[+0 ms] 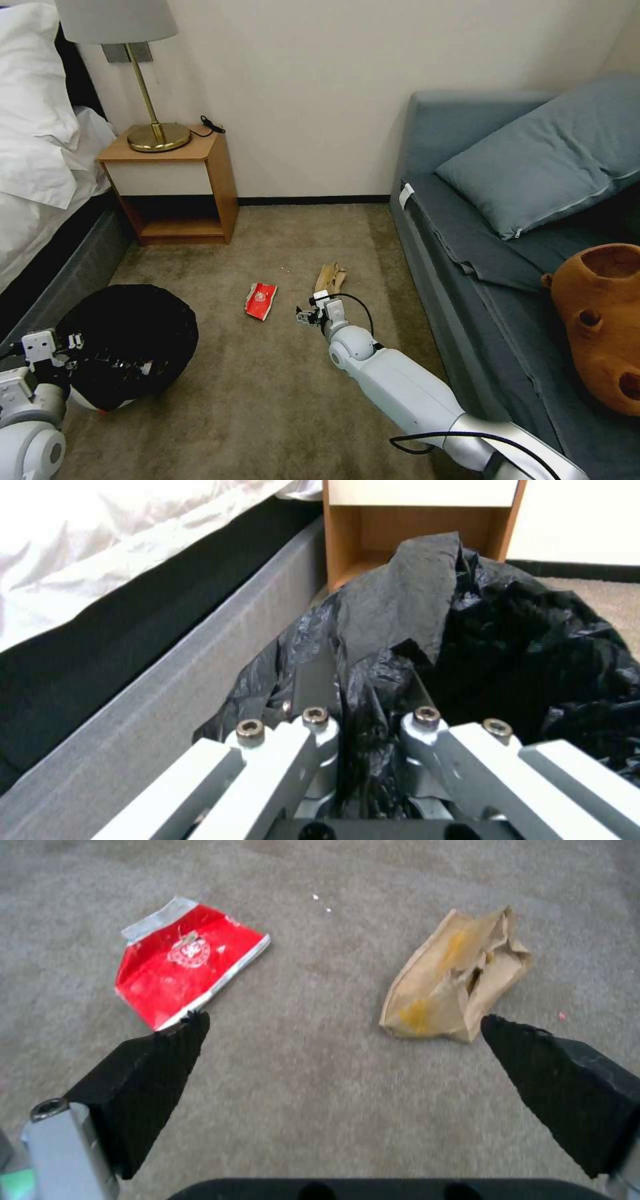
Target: Pick up the trash bin, then pick up the garbage on the floor and place it into the trash bin.
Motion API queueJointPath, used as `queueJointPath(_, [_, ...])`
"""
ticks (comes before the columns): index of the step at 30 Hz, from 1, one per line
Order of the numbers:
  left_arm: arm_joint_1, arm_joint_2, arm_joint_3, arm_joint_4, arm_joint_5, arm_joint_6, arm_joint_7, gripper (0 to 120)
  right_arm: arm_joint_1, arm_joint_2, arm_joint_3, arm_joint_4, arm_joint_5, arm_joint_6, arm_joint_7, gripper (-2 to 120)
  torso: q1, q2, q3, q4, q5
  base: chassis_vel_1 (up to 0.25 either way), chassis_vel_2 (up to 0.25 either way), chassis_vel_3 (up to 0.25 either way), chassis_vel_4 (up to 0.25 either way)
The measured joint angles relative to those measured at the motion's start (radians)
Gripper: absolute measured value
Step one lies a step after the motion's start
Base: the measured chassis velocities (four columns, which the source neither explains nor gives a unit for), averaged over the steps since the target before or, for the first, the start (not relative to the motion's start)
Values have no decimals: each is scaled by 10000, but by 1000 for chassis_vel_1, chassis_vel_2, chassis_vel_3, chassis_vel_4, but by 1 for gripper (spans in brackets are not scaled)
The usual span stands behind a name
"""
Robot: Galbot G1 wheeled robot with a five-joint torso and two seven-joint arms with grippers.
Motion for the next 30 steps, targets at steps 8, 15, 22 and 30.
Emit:
queueJointPath(8, [6,10,-29,62,-17,0,9,6,-1,32,-5,-51,-51,26,-23,100,0,0,0,1,0,-77,72,77,-65])
queueJointPath(15, [-26,56,-60,102,-18,-5,17,6,-24,12,93,-99,-135,69,-69,100,-1,0,0,1,0,-77,90,84,-87])
queueJointPath(22, [-32,79,-105,100,-4,-5,14,6,-75,-3,173,-127,-213,113,-133,100,0,0,0,1,0,-75,72,78,-74])
queueJointPath(30, [17,57,-137,-90,11,27,2,6,-121,-86,243,-56,-261,137,-170,100,-1,0,0,0,1,-103,101,94,-106])
